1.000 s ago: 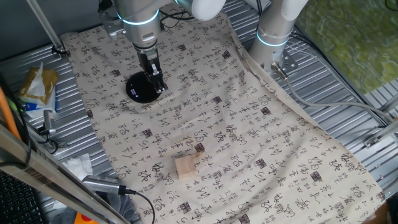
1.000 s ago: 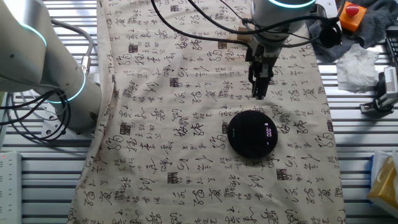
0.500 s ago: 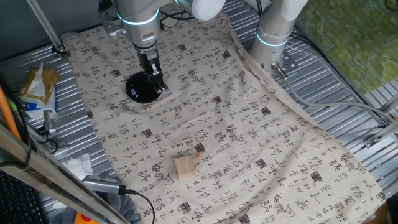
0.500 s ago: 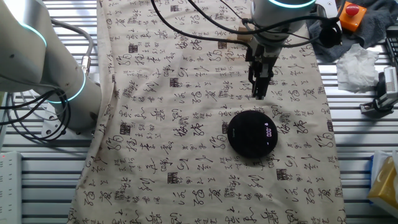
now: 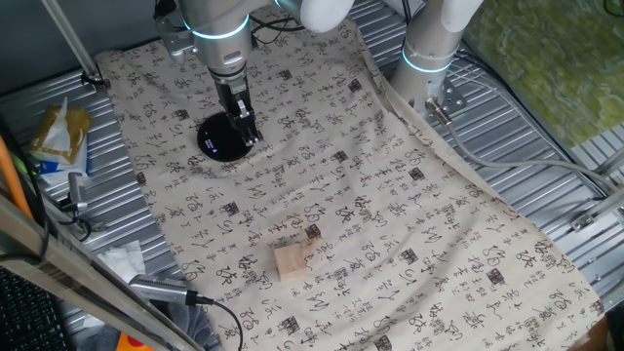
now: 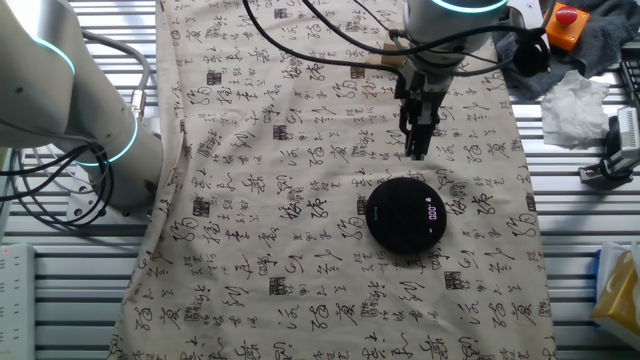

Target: Place the block on the scale

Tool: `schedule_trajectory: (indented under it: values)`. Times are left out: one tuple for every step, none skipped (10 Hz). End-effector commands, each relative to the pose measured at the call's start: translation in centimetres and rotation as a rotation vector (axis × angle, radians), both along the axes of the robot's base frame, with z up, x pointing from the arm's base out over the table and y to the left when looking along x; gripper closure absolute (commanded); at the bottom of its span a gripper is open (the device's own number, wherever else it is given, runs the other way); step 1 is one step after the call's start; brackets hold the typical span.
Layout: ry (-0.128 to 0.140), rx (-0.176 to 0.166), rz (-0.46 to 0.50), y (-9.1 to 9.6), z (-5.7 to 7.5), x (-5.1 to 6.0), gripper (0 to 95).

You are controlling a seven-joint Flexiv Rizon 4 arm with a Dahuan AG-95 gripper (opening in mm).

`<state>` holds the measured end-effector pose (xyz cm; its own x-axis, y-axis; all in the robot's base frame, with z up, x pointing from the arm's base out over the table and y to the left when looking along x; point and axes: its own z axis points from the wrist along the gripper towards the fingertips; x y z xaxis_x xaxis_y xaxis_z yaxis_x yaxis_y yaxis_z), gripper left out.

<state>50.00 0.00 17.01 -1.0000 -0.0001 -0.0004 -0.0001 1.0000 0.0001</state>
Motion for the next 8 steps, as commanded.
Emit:
schedule_trajectory:
  values:
    - [0.000,0.000,0.000,0.00,-0.01,0.00,0.0]
    - [0.015,0.043,0.070,0.01,0.02,-0.01,95.0]
    - [0.016,0.041,0.069,0.05,0.16,-0.07,95.0]
    - [0.016,0.041,0.067,0.08,0.25,-0.11,95.0]
    - [0.016,0.040,0.066,0.10,0.31,-0.14,95.0]
    - [0.015,0.040,0.064,0.11,0.33,-0.13,95.0]
    - [0.015,0.040,0.063,0.13,0.36,-0.09,95.0]
    - [0.014,0.040,0.062,0.14,0.38,-0.07,95.0]
